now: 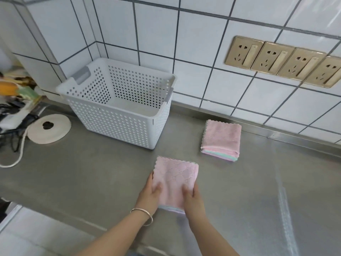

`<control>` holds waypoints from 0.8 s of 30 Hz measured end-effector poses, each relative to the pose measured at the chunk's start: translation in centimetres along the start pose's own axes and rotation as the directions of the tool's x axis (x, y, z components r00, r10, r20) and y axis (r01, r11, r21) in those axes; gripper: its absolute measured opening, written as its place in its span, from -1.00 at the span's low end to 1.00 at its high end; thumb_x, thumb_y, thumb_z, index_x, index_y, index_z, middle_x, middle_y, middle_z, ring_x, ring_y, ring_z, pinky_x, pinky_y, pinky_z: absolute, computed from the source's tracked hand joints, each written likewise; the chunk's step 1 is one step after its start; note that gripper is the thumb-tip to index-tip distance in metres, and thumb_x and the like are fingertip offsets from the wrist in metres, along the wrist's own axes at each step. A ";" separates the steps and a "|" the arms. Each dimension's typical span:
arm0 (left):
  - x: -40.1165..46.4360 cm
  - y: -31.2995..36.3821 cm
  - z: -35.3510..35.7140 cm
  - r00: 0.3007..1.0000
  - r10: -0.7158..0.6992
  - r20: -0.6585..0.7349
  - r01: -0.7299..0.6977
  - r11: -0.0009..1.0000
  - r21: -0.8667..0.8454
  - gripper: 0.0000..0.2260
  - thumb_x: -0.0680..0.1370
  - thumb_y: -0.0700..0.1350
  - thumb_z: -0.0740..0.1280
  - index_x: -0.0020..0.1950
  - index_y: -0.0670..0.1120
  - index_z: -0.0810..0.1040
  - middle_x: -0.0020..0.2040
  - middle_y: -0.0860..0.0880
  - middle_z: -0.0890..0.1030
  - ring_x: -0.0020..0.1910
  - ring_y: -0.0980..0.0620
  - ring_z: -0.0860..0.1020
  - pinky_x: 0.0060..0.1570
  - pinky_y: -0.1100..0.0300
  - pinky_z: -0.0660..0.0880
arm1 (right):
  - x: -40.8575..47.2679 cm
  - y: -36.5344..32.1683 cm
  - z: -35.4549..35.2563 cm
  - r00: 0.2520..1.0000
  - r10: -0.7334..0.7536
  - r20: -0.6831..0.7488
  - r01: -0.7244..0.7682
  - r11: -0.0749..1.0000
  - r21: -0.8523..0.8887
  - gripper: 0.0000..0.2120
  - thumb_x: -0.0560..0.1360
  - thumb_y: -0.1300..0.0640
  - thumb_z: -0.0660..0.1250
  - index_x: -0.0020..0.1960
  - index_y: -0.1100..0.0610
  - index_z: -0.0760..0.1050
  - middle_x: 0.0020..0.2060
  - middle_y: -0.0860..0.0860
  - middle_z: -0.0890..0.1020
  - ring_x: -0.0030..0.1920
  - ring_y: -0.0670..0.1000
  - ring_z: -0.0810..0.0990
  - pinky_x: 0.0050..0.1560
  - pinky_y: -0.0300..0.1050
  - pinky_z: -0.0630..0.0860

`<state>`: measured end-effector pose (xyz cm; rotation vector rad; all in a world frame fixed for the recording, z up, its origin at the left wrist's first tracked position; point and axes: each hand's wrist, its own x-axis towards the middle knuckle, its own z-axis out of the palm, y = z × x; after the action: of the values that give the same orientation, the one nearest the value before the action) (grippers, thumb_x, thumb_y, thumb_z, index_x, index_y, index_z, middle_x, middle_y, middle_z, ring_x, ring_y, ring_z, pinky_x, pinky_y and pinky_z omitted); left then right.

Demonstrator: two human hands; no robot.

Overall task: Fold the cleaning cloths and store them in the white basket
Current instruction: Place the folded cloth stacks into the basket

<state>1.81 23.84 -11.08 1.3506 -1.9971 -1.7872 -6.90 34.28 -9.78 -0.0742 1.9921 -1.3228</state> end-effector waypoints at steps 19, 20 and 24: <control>4.5 1.7 -3.2 0.929 -0.326 0.175 0.301 0.941 0.151 -0.32 0.09 0.07 0.28 0.21 -0.04 0.48 0.10 -0.05 0.61 0.08 -0.05 0.57 -0.04 0.23 0.46 | 0.3 -1.9 2.4 0.943 0.178 -0.280 -0.170 0.984 0.052 -0.64 0.51 0.21 0.28 0.29 0.23 0.40 0.01 0.12 0.54 -0.02 0.10 0.49 -0.12 -0.11 0.37; 4.4 2.7 -3.4 0.930 -0.307 0.204 0.272 0.945 0.182 -0.37 0.12 0.06 0.26 0.19 -0.04 0.48 0.09 -0.05 0.61 0.06 -0.04 0.57 -0.08 0.26 0.41 | 0.0 -2.4 2.5 0.938 0.183 -0.296 -0.170 0.983 0.070 -0.65 0.50 0.22 0.29 0.28 0.24 0.43 0.02 0.14 0.56 -0.02 0.10 0.50 -0.12 -0.11 0.38; 3.7 7.4 -4.6 0.954 -0.120 0.274 0.076 0.983 0.168 -0.66 0.28 0.01 0.25 0.04 0.08 0.46 -0.09 0.06 0.59 -0.11 0.06 0.55 -0.16 0.31 0.41 | -2.4 -6.2 2.2 0.898 0.088 -0.432 -0.019 0.987 0.162 -0.72 0.49 0.26 0.32 0.19 0.27 0.50 -0.09 0.13 0.62 -0.13 0.08 0.52 -0.12 -0.10 0.39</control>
<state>-1.23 17.19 -5.07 1.3211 -2.2954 -2.0059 -5.89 30.70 -3.88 0.3838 2.2270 -1.5555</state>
